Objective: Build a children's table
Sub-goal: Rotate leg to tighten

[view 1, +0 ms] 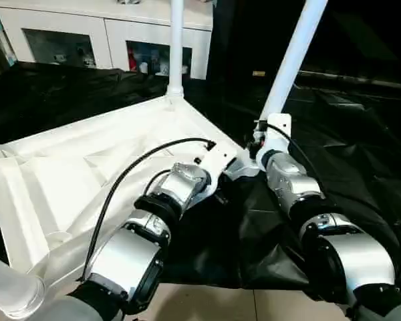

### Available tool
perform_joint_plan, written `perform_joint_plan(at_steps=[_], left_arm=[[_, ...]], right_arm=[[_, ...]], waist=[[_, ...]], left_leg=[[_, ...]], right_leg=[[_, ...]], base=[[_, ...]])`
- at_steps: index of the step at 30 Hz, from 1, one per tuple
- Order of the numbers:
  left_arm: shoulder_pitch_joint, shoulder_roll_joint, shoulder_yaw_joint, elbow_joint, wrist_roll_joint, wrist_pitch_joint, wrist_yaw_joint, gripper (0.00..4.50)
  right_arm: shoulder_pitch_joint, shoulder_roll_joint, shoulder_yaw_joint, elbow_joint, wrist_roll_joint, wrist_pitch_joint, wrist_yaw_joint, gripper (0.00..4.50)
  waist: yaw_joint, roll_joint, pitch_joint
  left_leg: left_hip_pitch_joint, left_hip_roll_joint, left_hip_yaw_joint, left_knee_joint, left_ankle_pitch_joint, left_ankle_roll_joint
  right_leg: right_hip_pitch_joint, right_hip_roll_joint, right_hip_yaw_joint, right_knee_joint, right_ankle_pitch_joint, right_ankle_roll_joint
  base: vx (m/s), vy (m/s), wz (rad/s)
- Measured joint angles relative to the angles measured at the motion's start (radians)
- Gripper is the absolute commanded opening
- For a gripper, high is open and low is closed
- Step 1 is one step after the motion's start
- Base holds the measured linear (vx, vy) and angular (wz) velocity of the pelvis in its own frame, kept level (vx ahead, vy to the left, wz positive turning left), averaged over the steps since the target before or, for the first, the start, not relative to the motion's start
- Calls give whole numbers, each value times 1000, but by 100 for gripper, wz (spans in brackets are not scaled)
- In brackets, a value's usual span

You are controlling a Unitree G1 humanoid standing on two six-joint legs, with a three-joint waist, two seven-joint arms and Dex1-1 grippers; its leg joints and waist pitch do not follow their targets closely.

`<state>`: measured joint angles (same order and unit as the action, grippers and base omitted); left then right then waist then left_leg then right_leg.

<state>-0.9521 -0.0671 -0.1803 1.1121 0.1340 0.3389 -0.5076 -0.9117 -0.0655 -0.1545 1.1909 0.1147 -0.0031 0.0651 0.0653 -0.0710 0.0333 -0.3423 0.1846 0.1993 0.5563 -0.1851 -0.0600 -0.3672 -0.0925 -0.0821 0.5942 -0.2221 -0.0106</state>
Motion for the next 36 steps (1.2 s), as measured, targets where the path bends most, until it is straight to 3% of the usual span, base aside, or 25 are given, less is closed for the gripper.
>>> perform_joint_plan(at_steps=[1, 5, 9, 10, 12, 15, 19, 23, 27, 30, 36], left_arm=[[-1, 1, 0, 1, 0, 0, -1, 0], [-2, 3, 4, 1, -1, 0, -5, 0], [-11, 8, 9, 4, -2, 0, -14, 0], [-12, 10, 9, 4, -2, 0, -18, 0], [-13, 20, 9, 4, -3, -2, -32, 0], [-15, 36, 8, 1, -3, -17, -63, 0], [-9, 70, 3, -24, -2, -34, -114, 0], [17, 138, -23, -79, 0, -87, -236, 0], [56, 204, -56, -155, 4, -139, -366, 0], [125, 276, -73, -253, -18, -204, -531, 0], [208, 362, -97, -395, -64, -191, -734, 0]], right_arm=[[-1, 0, -2, 1, 0, 0, 1, 223], [-10, -2, -4, 18, 0, 14, 8, 244], [-7, -8, -5, 39, -2, 27, 11, 275], [-10, -10, -4, 40, -7, 29, 14, 303], [-13, -17, -4, 45, -11, 43, 33, 316], [-12, -31, -1, 57, -12, 69, 84, 345], [-4, -67, 30, 51, -17, 77, 218, 345], [61, -131, 79, -59, -27, 76, 451, 345], [181, -211, 127, -279, 9, 119, 659, 345], [279, -285, 181, -472, 41, 129, 817, 345], [369, -349, 241, -655, 54, 127, 1007, 345]], waist=[[0, 0, 0], [-2, 0, 0], [-1, 0, 1], [-2, 1, 1], [-1, 1, 2], [-1, 5, 4], [-2, 14, 11], [4, 27, 18], [19, 31, 21], [28, 37, 23], [36, 41, 26]], left_leg=[[0, 0, 0, 0, 0, 0], [-1, 0, 0, 0, 0, 0], [-9, 0, 0, 0, 0, 0], [-9, 0, 0, 0, 0, 0], [-10, 1, 0, 0, 0, 0], [-15, 1, 0, 0, 0, 0], [-18, 3, 1, 0, 4, 5], [-27, 6, 2, 4, 9, 13], [-39, 6, 2, 11, 12, 21], [-42, 7, 2, 13, 12, 21], [-43, 10, 3, 20, 13, 20]], right_leg=[[0, 0, 0, 0, 0, 0], [-1, 0, 0, 0, 0, 0], [-8, 0, 0, 0, 7, -1], [-8, 0, 0, 1, 7, -1], [-10, 0, 0, 1, 8, -2], [-15, 0, 0, 2, 11, 0], [-18, 1, -3, 3, 14, 0], [-25, 1, -5, 7, 13, -1], [-38, 0, -5, 17, 12, -2], [-40, 0, -6, 17, 12, -2], [-39, 0, -6, 21, 12, -3]], base=[[0, 0, 0], [0, 0, 0], [0, 0, 0], [0, 0, 0], [0, 0, 0], [0, 0, 0], [0, 0, 0], [0, 0, 0], [0, 0, 0], [0, 0, 0], [0, 0, 0]])
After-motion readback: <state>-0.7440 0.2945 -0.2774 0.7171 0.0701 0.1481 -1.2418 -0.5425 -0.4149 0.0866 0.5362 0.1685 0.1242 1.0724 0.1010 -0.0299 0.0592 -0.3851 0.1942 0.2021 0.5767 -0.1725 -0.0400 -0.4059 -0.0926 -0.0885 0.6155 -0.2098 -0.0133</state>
